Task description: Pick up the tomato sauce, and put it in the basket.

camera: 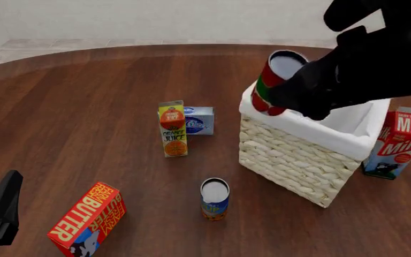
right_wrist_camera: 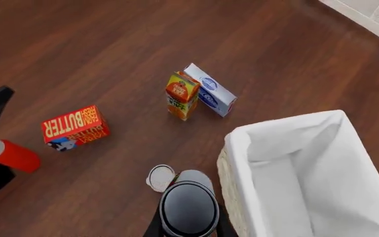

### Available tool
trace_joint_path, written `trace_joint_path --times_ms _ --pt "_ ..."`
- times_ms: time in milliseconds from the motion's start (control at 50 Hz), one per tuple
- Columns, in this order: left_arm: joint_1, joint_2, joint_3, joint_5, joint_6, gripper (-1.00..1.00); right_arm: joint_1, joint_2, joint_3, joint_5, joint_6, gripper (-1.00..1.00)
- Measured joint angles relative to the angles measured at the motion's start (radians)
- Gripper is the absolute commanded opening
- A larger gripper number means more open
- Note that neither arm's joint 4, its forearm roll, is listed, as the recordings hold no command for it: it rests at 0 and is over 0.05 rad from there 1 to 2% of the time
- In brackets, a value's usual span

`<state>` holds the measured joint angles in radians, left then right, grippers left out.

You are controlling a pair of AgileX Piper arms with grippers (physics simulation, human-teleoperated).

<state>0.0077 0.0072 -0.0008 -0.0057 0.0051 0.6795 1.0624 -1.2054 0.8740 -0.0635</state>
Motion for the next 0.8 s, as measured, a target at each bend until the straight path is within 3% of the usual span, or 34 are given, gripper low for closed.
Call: trace_joint_path --times_ms 800 --pt "0.0 0.0 0.0 0.0 0.0 1.0 -0.165 -0.058 -0.007 0.05 -0.027 -1.0"
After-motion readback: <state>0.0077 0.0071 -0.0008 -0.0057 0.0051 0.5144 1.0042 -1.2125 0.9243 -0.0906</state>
